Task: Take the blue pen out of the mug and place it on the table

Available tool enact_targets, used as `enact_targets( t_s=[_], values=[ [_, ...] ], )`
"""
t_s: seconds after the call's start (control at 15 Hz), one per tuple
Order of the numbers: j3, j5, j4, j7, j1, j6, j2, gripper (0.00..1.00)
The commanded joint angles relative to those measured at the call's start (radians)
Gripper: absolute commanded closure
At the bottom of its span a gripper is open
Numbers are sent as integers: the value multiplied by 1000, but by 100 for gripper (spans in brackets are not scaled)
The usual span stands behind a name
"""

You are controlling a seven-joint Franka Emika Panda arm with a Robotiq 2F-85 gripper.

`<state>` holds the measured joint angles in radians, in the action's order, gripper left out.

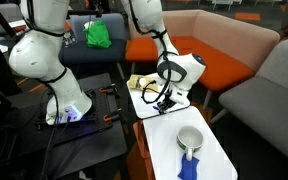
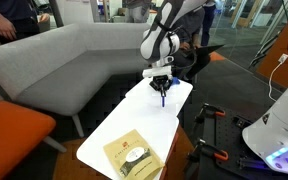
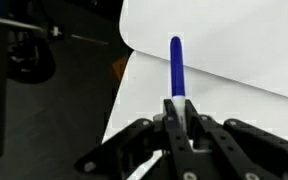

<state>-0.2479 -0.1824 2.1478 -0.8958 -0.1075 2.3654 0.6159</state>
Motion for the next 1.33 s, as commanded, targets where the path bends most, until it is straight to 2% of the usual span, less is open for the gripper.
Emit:
enact_targets(
  t_s=[0.0,0.2,0.47,0.53,0.6,0.73,1.07,1.2,1.27],
  values=[
    [77,-165,-127,174,-130,-102,109,97],
    [60,-220,-223,210,-156,-221,202,97],
    [22,-200,-322,192,-147,-408,272,97],
    [13,-195,-342,181,-140,-440,282,85],
    [7,-193,-352,179,-134,-448,284,61],
    [1,-191,-342,204,-119,-398,266,56],
    [-43,-117,-271,217,-43,-265,182,20],
    [-73,-65,-210,206,1,-172,124,5],
    [-83,-47,-167,208,18,-116,82,1]
  ],
)
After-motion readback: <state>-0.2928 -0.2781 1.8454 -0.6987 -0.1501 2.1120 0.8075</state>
